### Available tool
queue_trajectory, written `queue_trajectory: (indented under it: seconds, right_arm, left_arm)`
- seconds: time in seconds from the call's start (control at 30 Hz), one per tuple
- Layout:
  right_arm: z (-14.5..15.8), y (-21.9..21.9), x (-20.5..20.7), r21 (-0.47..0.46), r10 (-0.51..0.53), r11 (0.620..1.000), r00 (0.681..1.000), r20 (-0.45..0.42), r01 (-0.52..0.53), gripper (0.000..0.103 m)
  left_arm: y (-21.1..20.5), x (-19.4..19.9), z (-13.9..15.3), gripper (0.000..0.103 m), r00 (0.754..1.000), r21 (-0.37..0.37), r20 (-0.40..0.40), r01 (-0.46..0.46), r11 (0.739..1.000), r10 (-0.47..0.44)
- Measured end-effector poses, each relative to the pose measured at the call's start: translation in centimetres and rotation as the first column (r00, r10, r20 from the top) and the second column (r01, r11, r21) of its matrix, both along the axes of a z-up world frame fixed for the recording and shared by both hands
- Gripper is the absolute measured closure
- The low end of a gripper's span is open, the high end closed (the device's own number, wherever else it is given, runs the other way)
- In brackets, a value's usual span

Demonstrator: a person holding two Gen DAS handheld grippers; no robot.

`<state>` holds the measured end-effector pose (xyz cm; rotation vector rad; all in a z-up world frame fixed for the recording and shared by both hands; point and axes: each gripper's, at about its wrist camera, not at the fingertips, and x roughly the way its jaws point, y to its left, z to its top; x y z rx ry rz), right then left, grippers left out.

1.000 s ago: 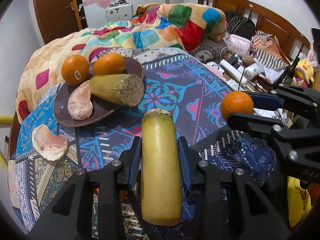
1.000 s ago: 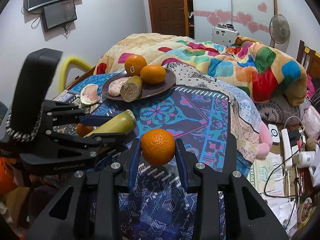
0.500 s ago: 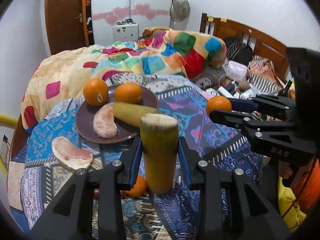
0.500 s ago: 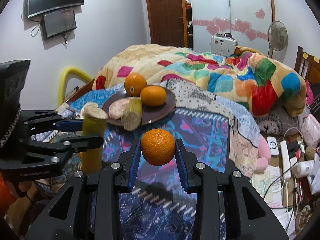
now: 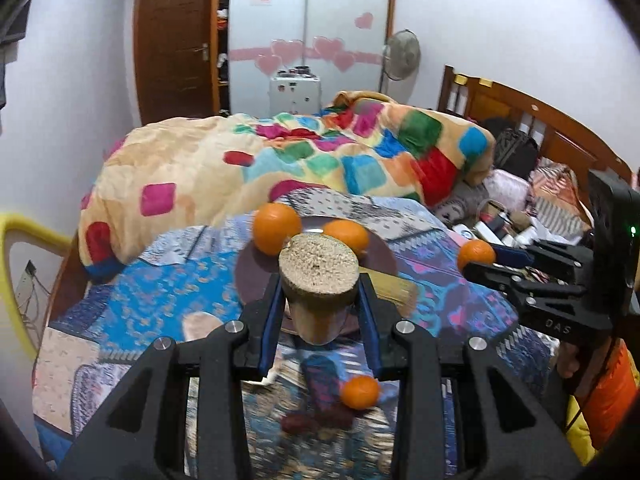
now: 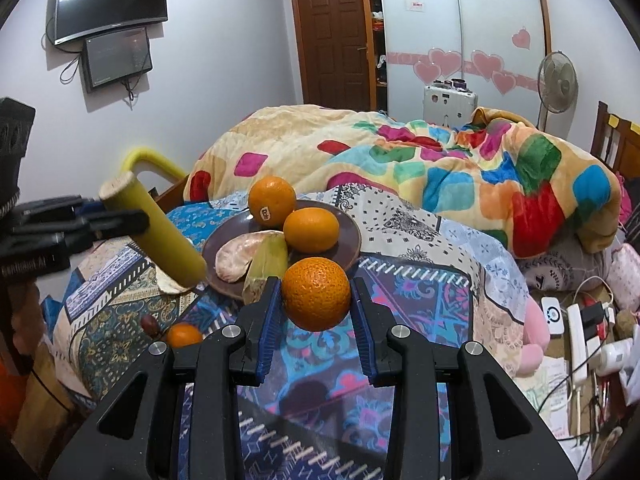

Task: Organize fruits
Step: 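Lower the yellow shoot onto the plate with the left gripper while the right sets down the mandarin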

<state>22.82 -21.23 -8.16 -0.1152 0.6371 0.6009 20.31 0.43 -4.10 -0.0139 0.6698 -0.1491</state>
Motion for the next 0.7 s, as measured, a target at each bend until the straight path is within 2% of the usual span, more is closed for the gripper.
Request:
queue_trajectory:
  seconds: [0.3, 0.57, 0.7]
  right_arm:
    - [-0.9, 1.6, 2.5, -0.025, -0.008, 1.0, 1.0, -0.015, 0.007, 0.072]
    - [-2.0, 3.5, 5.2, -0.071, 0.002, 0.997, 0.999, -0.044, -0.005, 0.072]
    - [-2.4, 4.3, 6.4, -0.088, 0.014, 0.996, 0.998, -0.064, -0.019, 0.072]
  left_arm:
    - [2.4, 4.2, -1.6, 0.068, 0.997, 0.073, -0.033, -0.065, 0.995, 0.067]
    - [1.7, 8.1, -3.7, 0.068, 0.994, 0.135, -0.101, -0.023, 0.991, 0.037]
    - [0.5, 9.7, -4.3, 0.068, 0.995, 0.175, -0.098, -0.017, 0.984, 0.034]
